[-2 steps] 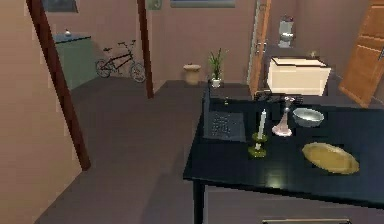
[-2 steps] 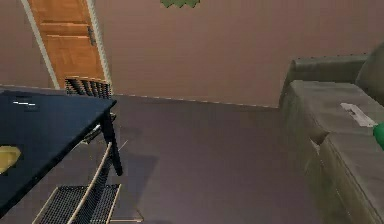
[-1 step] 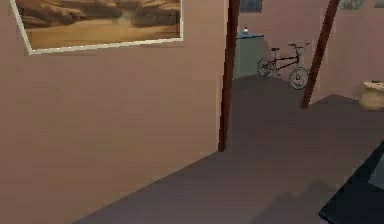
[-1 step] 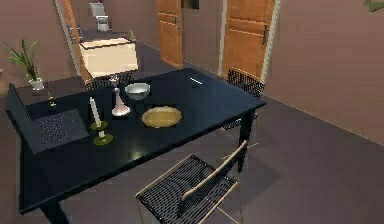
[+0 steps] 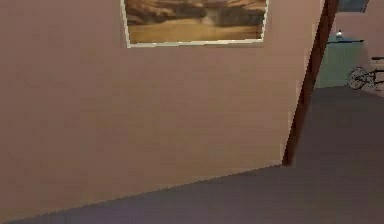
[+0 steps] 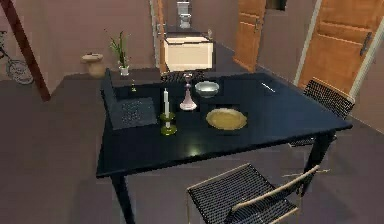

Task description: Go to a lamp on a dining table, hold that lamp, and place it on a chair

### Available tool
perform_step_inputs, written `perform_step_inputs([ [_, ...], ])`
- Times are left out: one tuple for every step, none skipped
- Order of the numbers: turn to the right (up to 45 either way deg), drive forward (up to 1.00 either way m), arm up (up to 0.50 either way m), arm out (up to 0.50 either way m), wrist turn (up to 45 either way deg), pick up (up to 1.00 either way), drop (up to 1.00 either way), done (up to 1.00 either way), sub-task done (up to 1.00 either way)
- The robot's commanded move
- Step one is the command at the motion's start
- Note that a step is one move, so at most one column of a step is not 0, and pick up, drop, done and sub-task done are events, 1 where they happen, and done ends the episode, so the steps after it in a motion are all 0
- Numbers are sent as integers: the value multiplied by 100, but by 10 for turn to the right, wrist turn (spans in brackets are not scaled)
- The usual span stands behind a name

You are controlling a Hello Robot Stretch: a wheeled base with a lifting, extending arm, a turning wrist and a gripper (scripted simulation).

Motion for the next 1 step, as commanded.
perform_step_inputs([
  [390, 0, 0, 0, 0, 0, 0, 0, 0],
])
